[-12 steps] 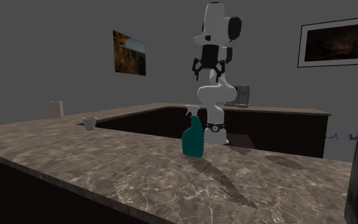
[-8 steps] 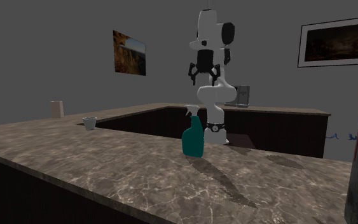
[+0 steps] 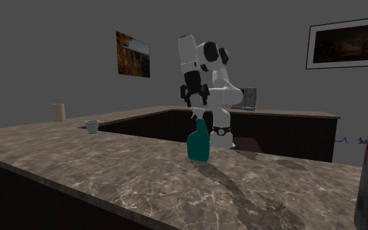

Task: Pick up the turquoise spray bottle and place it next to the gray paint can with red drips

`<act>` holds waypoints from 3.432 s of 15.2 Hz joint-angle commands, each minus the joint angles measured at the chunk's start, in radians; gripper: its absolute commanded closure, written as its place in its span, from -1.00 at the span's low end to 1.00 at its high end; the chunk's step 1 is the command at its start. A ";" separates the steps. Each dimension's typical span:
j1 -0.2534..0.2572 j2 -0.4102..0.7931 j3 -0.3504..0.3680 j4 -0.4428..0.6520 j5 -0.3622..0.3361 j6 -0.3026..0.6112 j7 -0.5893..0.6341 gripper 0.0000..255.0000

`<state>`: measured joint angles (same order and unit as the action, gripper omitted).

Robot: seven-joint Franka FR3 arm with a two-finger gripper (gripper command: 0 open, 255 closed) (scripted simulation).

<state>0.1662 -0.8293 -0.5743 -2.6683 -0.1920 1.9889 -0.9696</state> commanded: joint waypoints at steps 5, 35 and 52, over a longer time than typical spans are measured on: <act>0.286 0.159 -0.434 0.061 0.045 0.139 -0.578 -1.00; 0.589 0.252 -0.727 0.085 0.111 0.251 -0.830 1.00; 0.441 0.146 -0.494 0.185 0.105 0.021 -0.713 1.00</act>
<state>0.6136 -0.6775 -1.0781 -2.4929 -0.0871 2.0264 -1.6874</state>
